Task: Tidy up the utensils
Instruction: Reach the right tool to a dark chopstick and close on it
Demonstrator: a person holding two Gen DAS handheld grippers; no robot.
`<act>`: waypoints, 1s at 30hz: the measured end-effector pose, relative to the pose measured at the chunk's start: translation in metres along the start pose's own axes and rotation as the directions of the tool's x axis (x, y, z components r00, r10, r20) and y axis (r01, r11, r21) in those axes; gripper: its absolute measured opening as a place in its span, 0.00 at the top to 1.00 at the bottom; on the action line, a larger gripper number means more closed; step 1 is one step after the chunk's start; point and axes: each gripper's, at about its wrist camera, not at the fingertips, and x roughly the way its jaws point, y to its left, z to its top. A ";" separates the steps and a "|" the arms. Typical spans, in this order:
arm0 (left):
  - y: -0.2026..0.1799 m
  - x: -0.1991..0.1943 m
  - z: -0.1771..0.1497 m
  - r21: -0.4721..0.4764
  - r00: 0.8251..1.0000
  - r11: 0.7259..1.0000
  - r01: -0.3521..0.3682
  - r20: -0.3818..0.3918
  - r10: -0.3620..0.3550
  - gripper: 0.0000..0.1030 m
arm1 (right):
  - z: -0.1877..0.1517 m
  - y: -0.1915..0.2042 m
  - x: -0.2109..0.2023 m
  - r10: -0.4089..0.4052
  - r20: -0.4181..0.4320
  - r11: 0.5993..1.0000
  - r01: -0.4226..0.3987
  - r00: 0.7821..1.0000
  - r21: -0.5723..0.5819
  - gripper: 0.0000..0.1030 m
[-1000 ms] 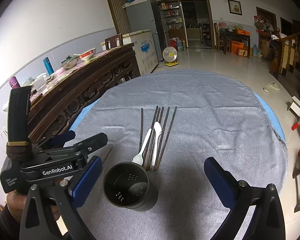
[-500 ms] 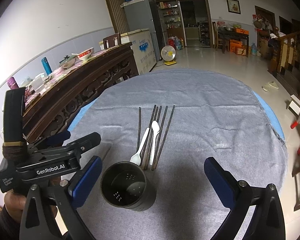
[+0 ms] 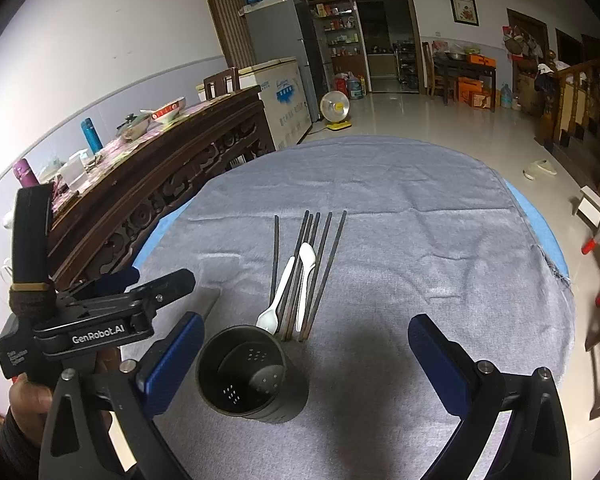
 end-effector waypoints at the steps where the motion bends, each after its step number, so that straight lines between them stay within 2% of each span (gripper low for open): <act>1: 0.004 0.003 0.001 -0.013 1.000 1.000 0.003 -0.020 -0.003 0.00 | 0.002 -0.003 0.000 0.006 0.006 1.000 -0.007 1.000 0.010 0.00; 5: 0.025 0.017 0.004 -0.044 0.996 0.999 -0.032 -0.082 0.029 0.00 | 0.014 -0.027 0.002 0.003 -0.004 0.998 -0.003 1.000 0.061 0.00; 8: 0.043 0.026 0.007 -0.076 0.991 0.995 -0.063 -0.119 0.054 0.00 | 0.028 -0.057 0.021 0.036 -0.073 0.993 -0.027 0.997 0.118 0.00; 10: 0.055 0.032 0.008 -0.102 0.987 0.992 -0.081 -0.144 0.066 0.00 | 0.035 -0.076 0.044 0.027 -0.129 0.992 -0.011 0.991 0.128 0.00; 13: 0.074 0.046 0.008 -0.145 0.978 0.983 -0.116 -0.191 0.087 0.00 | 0.044 -0.107 0.089 0.050 -0.257 0.985 -0.005 0.965 0.174 0.00; 14: 0.078 0.049 0.007 -0.158 0.975 0.980 -0.123 -0.203 0.090 0.00 | 0.047 -0.116 0.108 0.055 -0.308 0.982 0.004 0.950 0.188 0.02; 15: 0.084 0.054 0.005 -0.174 0.971 0.975 -0.135 -0.217 0.096 0.00 | 0.047 -0.120 0.121 0.056 -0.350 0.981 0.013 0.935 0.193 0.07; 16: 0.089 0.057 0.004 -0.178 0.968 0.973 -0.148 -0.227 0.106 0.00 | 0.047 -0.124 0.137 0.055 -0.401 0.981 0.026 0.914 0.193 0.17; 17: 0.094 0.063 0.003 -0.174 0.960 0.969 -0.178 -0.245 0.133 0.00 | 0.047 -0.125 0.150 0.042 -0.448 0.980 0.049 0.893 0.191 0.22; 18: 0.097 0.066 0.002 -0.161 0.954 0.966 -0.202 -0.256 0.157 0.00 | 0.049 -0.125 0.163 0.045 -0.465 0.981 0.049 0.884 0.188 0.29; 19: 0.099 0.071 0.002 -0.142 0.946 0.964 -0.227 -0.267 0.183 0.00 | 0.050 -0.123 0.172 0.042 -0.492 0.982 0.055 0.869 0.181 0.31; 21: 0.101 0.081 0.003 -0.099 0.930 0.959 -0.265 -0.287 0.228 0.00 | 0.055 -0.117 0.194 0.045 -0.522 0.984 0.054 0.852 0.172 0.32; 23: 0.103 0.091 0.005 -0.079 0.922 0.956 -0.282 -0.297 0.248 0.00 | 0.065 -0.108 0.214 0.030 -0.554 0.986 0.068 0.832 0.155 0.32; 26: 0.104 0.105 0.010 -0.072 0.910 0.951 -0.299 -0.323 0.262 0.00 | 0.078 -0.096 0.235 -0.005 -0.577 0.988 0.095 0.816 0.125 0.34; 30: 0.103 0.122 0.021 -0.072 0.907 0.951 -0.299 -0.330 0.261 0.00 | 0.091 -0.081 0.263 -0.042 -0.620 0.989 0.121 0.783 0.085 0.52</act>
